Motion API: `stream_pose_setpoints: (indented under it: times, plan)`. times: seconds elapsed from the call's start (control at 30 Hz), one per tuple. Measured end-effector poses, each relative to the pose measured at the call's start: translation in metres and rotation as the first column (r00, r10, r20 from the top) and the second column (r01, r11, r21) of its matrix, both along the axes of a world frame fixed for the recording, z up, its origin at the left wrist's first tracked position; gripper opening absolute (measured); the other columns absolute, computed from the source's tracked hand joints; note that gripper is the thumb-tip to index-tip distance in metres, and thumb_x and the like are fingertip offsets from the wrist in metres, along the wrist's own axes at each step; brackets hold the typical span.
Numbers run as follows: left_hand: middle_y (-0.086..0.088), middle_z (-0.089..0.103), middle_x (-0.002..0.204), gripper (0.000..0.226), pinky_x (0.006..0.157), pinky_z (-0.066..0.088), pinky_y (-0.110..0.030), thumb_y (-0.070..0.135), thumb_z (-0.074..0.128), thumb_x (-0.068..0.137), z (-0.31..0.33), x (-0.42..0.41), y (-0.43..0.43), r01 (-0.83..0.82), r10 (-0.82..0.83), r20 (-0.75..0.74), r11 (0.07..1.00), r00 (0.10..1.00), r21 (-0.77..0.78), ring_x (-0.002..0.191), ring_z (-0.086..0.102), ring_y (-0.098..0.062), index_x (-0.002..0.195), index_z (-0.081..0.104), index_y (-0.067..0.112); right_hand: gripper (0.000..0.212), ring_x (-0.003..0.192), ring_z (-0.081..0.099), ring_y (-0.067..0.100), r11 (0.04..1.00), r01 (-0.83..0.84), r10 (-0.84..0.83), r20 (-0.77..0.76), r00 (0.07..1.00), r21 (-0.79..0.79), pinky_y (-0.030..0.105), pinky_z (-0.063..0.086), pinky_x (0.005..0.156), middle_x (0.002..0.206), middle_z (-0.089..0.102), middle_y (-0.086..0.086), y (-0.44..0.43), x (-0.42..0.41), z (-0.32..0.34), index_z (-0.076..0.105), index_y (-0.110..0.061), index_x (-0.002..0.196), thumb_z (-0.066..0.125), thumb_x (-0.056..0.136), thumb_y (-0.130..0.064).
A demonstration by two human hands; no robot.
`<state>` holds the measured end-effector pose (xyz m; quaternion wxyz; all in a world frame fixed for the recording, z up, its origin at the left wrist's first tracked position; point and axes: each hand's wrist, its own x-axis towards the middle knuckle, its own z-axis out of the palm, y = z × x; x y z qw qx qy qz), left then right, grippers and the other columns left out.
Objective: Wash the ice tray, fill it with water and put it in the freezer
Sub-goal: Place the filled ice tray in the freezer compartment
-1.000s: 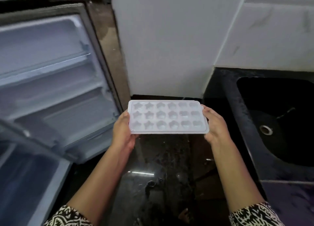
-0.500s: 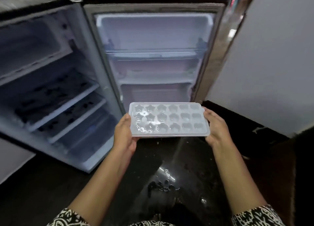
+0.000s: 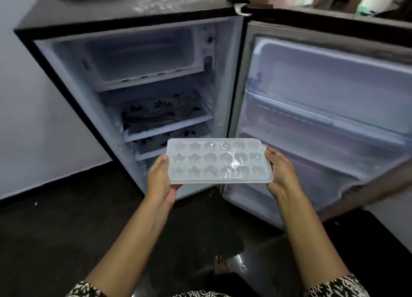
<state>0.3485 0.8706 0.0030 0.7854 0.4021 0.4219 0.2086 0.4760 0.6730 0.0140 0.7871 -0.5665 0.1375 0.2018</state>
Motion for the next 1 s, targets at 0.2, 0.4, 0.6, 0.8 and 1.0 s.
stream_pose_setpoints:
  times: [0.2, 0.4, 0.6, 0.8, 1.0]
  plan:
    - [-0.008, 0.071, 0.106, 0.023, 0.071, 0.058, -0.040, 0.017, 0.047, 0.101, 0.003, 0.016, 0.026, -0.162, 0.162, 0.009, 0.987, 0.987, 0.012, 0.092, 0.068, -0.026, 0.116, 0.064, 0.013, 0.018, 0.070, 0.062, 0.020, 0.984, -0.179, 0.179, 0.022, 0.984, -0.003, 0.032, 0.054, 0.060, 0.082, 0.066, 0.006, 0.052, 0.045, 0.005, 0.060, -0.010, 0.090, 0.046, 0.095, 0.000]
    - [-0.009, 0.072, 0.102, 0.022, 0.071, 0.056, -0.037, 0.015, 0.048, 0.100, 0.009, 0.028, 0.049, -0.276, 0.276, 0.004, 0.961, 0.961, 0.029, 0.088, 0.068, -0.026, 0.111, 0.067, 0.012, 0.014, 0.072, 0.065, 0.021, 0.961, -0.275, 0.275, 0.001, 0.961, 0.002, 0.032, 0.056, 0.060, 0.087, 0.068, 0.008, 0.094, 0.078, 0.003, 0.061, -0.008, 0.098, 0.048, 0.095, -0.003]
    - [-0.004, 0.068, 0.090, 0.021, 0.051, 0.056, -0.028, 0.017, 0.043, 0.102, 0.019, 0.045, 0.078, -0.366, 0.366, 0.016, 0.931, 0.931, 0.009, 0.078, 0.065, -0.020, 0.090, 0.061, 0.016, 0.016, 0.070, 0.062, 0.016, 0.942, -0.332, 0.332, 0.009, 0.943, 0.044, 0.027, 0.055, 0.055, 0.085, 0.063, 0.005, 0.141, 0.110, 0.003, 0.054, -0.013, 0.089, 0.046, 0.096, -0.002]
    - [-0.011, 0.069, 0.110, 0.028, 0.051, 0.057, -0.032, 0.015, 0.040, 0.102, 0.019, 0.071, 0.126, -0.370, 0.368, 0.066, 0.928, 0.928, 0.030, 0.086, 0.069, -0.024, 0.120, 0.061, 0.011, 0.019, 0.076, 0.063, 0.023, 0.915, -0.401, 0.399, 0.039, 0.916, 0.038, 0.029, 0.056, 0.050, 0.099, 0.065, 0.013, 0.190, 0.145, 0.005, 0.053, -0.005, 0.114, 0.044, 0.098, -0.005]
    - [-0.010, 0.071, 0.107, 0.027, 0.056, 0.059, -0.039, 0.013, 0.037, 0.102, 0.019, 0.102, 0.179, -0.341, 0.334, 0.094, 0.937, 0.938, 0.081, 0.084, 0.070, -0.025, 0.118, 0.059, 0.014, 0.030, 0.102, 0.064, 0.039, 0.908, -0.420, 0.417, 0.102, 0.903, 0.000, 0.048, 0.058, 0.070, 0.118, 0.063, 0.022, 0.241, 0.178, 0.009, 0.053, 0.003, 0.122, 0.045, 0.095, -0.005]
